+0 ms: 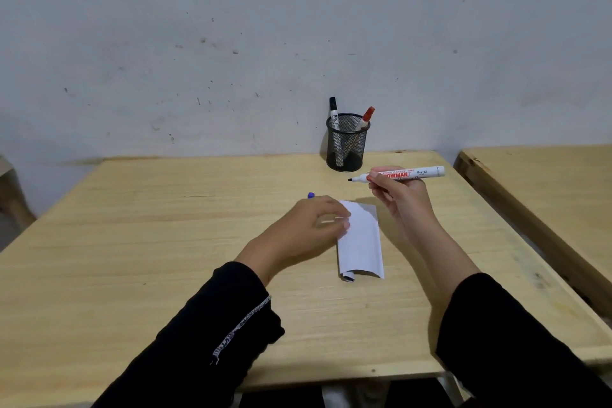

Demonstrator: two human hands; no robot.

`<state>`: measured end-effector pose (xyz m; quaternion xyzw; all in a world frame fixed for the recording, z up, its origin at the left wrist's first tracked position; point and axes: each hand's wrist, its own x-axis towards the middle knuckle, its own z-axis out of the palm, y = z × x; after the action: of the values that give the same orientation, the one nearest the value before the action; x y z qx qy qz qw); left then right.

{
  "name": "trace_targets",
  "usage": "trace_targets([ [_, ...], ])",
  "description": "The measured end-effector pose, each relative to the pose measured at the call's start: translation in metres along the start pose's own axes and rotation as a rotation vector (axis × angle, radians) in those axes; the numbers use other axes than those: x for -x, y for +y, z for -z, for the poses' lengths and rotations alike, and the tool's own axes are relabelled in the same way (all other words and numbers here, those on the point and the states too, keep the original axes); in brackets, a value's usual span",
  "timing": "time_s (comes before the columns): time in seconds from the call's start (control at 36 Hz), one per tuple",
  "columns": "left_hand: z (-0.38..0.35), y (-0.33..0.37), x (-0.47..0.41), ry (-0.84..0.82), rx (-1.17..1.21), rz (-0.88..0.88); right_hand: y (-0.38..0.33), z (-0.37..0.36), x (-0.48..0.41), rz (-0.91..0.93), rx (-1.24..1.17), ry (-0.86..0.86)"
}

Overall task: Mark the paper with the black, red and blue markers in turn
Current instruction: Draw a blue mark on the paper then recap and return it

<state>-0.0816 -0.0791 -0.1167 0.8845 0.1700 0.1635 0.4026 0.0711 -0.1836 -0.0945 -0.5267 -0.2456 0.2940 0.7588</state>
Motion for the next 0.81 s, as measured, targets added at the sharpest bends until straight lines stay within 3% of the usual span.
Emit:
trace_targets([
  [0.11, -0.005, -0.009, 0.000, -0.082, -0.010, 0.021, 0.003, -0.001, -0.001, 0.004, -0.008, 0.014],
  [0.28, -0.010, -0.013, 0.003, -0.075, -0.082, -0.008, 0.015, -0.008, -0.007, -0.006, 0.028, 0.082],
  [0.56, -0.011, -0.015, 0.005, -0.074, -0.132, -0.010, 0.037, -0.025, -0.015, 0.008, 0.350, 0.206],
  [0.81, -0.011, -0.014, 0.004, -0.063, -0.130, -0.021, 0.037, -0.025, -0.012, 0.018, 0.401, 0.214],
])
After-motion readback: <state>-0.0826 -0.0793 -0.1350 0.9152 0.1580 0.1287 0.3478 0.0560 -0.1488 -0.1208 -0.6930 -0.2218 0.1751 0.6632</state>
